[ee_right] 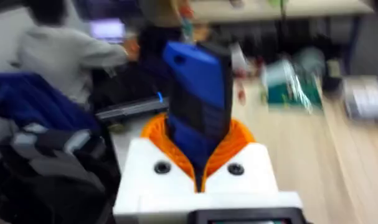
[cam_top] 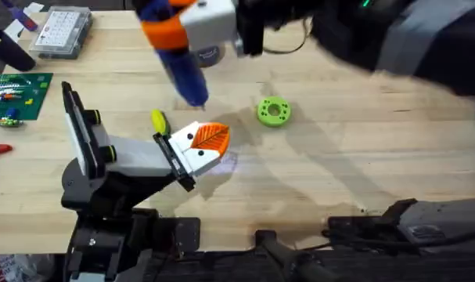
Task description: Pick up the gripper from the table and insert it into the empty holder that is missing its gripper. Then pick up a screw, insert it into the mounting hole, and use the screwdriver to tighten it. Finally, clean up the table by picking up the vegetable and placing it into the bucket.
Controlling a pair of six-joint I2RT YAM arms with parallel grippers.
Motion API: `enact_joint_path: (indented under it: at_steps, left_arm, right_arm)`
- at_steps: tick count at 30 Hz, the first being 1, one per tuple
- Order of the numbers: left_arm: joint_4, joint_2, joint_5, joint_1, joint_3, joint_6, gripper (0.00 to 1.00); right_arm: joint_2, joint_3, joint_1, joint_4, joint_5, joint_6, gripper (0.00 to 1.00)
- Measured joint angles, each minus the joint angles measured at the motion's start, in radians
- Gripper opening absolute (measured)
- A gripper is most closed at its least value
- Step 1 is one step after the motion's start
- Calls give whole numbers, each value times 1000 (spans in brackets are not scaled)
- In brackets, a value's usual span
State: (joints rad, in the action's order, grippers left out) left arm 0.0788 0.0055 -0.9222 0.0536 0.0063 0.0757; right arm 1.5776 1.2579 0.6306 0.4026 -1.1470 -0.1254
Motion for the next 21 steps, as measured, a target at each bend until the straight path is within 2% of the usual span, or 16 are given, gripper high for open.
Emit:
enact_joint_path:
  at_steps: [3,5,8,16,21]
  left_arm:
    - [0,0,0,0,0,0,14]
    - [0,0,0,0,0,0,14]
    - [0,0,0,0,0,-1,14]
    - [0,0,0,0,0,-1,15]
    - [0,0,0,0,0,0,15]
  right_arm:
    - [0,107,-29,-279,56,141,17]
    - [0,186,-52,-514,129,264,16]
    - [0,255,-79,-754,276,451,15]
    - [1,279,-102,-1056,811,808,14]
    - [47,283,-130,-1163,1029,948,14]
